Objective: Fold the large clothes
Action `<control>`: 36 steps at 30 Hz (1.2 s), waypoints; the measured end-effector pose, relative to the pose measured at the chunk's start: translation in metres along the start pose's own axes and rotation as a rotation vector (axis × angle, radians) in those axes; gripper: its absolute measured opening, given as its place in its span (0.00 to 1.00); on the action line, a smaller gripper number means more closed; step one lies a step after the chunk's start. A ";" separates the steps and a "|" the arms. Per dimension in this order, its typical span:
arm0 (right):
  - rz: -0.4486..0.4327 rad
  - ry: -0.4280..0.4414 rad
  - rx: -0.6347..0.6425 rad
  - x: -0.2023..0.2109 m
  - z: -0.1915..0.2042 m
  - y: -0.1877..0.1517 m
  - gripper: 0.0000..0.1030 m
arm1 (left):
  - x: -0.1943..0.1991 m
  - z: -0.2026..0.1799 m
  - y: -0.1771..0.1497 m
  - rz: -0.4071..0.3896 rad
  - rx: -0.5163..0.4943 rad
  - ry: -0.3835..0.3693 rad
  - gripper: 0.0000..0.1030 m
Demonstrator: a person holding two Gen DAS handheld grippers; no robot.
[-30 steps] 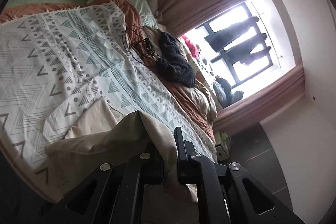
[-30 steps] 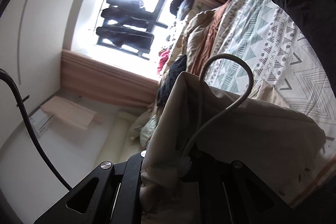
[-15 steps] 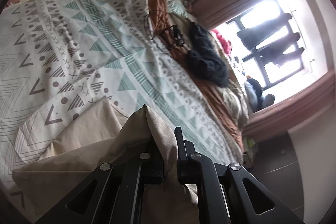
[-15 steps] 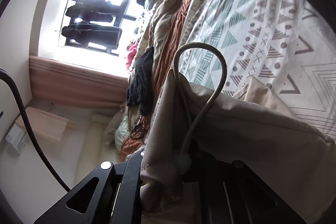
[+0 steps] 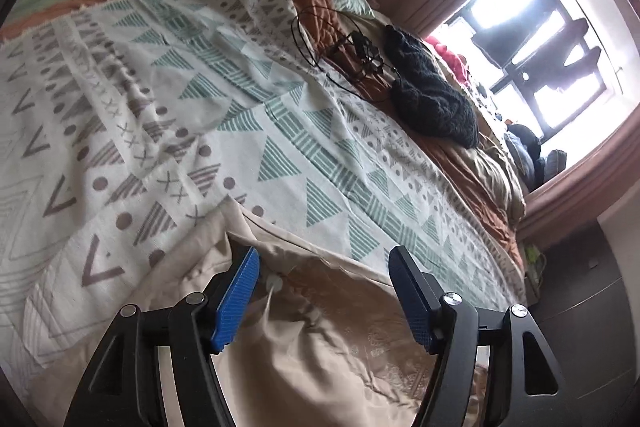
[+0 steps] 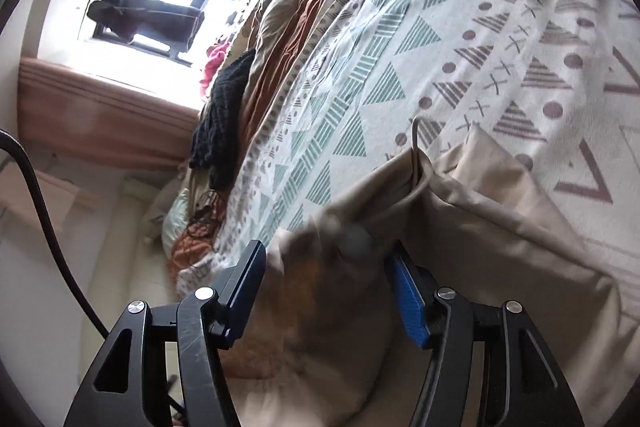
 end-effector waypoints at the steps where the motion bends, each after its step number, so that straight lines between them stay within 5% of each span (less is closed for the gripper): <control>1: -0.004 -0.011 0.021 0.003 0.002 0.000 0.60 | 0.000 0.001 -0.001 0.002 -0.009 0.004 0.67; 13: 0.086 -0.065 0.348 -0.008 0.072 -0.042 0.60 | 0.041 0.043 0.004 -0.019 0.018 0.095 0.66; 33: 0.320 -0.046 0.559 -0.057 0.156 -0.151 0.51 | 0.117 0.161 -0.039 0.041 0.116 0.162 0.60; 36: 0.399 -0.047 0.572 -0.073 0.162 -0.167 0.43 | 0.128 0.178 -0.043 0.043 0.124 0.177 0.60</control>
Point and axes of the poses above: each gripper's, at about its wrist camera, not at the fingertips, and x roughly against the way its jaws point, z to its left, y to its top, the point moved 9 cm from there along -x, roughly the way its jaws point, and after that the axes turned 10 degrees about x, right-handed, at the moved point
